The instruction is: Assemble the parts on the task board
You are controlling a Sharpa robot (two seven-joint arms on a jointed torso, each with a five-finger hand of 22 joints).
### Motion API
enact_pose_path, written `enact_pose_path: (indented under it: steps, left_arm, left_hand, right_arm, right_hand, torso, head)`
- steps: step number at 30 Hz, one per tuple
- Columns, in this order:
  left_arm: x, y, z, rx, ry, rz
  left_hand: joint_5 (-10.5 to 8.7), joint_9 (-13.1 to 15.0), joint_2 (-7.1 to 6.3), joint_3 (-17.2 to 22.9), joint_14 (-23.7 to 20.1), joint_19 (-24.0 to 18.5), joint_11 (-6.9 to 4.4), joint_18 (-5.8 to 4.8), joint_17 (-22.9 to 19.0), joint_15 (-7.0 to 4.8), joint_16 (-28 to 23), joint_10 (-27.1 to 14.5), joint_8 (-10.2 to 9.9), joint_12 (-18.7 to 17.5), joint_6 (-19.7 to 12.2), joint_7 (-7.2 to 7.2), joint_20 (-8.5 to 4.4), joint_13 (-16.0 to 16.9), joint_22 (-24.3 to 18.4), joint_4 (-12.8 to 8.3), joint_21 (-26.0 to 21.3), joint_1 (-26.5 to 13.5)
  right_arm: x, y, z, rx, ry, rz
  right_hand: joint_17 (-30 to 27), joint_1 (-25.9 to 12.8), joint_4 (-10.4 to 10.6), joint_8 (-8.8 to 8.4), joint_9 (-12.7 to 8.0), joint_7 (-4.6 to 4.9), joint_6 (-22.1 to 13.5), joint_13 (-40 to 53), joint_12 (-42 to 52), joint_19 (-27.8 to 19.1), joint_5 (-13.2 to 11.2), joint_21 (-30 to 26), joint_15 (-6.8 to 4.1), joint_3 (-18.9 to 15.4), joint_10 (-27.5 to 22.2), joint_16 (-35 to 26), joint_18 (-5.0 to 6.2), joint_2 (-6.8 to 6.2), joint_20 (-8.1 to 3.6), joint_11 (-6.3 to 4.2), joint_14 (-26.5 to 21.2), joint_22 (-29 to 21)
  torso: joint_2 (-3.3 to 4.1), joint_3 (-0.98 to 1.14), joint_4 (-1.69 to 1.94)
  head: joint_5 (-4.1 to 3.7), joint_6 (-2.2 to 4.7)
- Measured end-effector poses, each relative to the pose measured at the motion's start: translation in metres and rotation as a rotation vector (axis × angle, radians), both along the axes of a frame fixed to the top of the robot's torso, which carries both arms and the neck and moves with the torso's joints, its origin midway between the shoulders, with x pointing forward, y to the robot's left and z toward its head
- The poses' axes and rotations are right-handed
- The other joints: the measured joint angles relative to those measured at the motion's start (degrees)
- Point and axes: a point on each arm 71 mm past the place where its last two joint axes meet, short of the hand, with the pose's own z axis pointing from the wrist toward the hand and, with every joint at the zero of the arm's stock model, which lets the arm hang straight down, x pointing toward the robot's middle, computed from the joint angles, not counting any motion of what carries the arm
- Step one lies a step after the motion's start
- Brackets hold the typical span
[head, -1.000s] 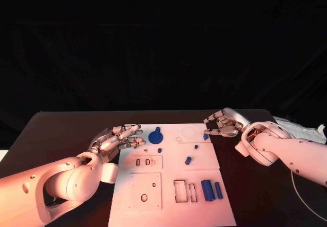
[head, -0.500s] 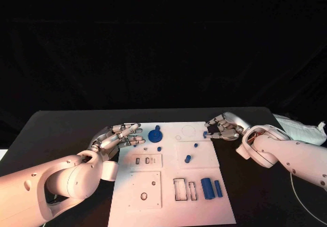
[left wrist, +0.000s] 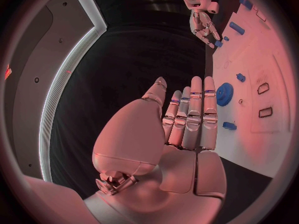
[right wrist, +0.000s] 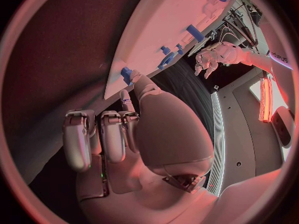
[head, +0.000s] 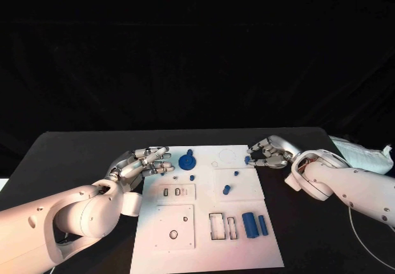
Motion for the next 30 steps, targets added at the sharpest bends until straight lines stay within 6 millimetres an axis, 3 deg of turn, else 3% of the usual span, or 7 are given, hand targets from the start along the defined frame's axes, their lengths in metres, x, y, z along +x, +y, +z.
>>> enact_pose_path:
  steps: [19,30]
  left_arm:
    - [0.0,-0.0001,-0.0001,-0.001,0.001,-0.002]
    - [0.0,-0.0002,-0.0002,-0.001,0.001,-0.002]
  left_hand:
    - [0.0,0.0,0.0,0.0,0.0,0.0,0.0,-0.01,0.1,0.0,0.0,0.0,0.0,0.0,0.0,0.0,0.0,0.0,0.0,0.0,-0.3,0.0]
    - [0.0,0.0,0.0,0.0,0.0,0.0,0.0,0.0,0.1,0.0,0.0,0.0,0.0,0.0,0.0,0.0,0.0,0.0,0.0,0.0,-0.3,0.0]
  right_arm:
    - [0.002,0.0077,-0.0061,-0.015,0.017,0.024]
    - [0.0042,0.0085,-0.0082,-0.022,0.018,0.022]
  right_hand:
    - [0.0,-0.3,-0.8,0.0,0.0,0.41,0.4,0.0,0.7,0.0,-0.5,0.5,0.0,0.5,0.0,0.3,0.01,0.3,0.0,-0.01,0.0,0.0]
    - [0.0,-0.3,-2.2,0.45,0.3,-0.38,3.2,0.0,0.7,0.0,-3.0,0.7,0.0,2.4,0.0,0.6,0.0,2.45,0.0,-0.01,0.0,0.0]
  torso:
    - [-0.04,0.03,-0.02]
    - [-0.05,0.05,-0.01]
  head:
    - [0.08,-0.35]
    - [0.06,-0.44]
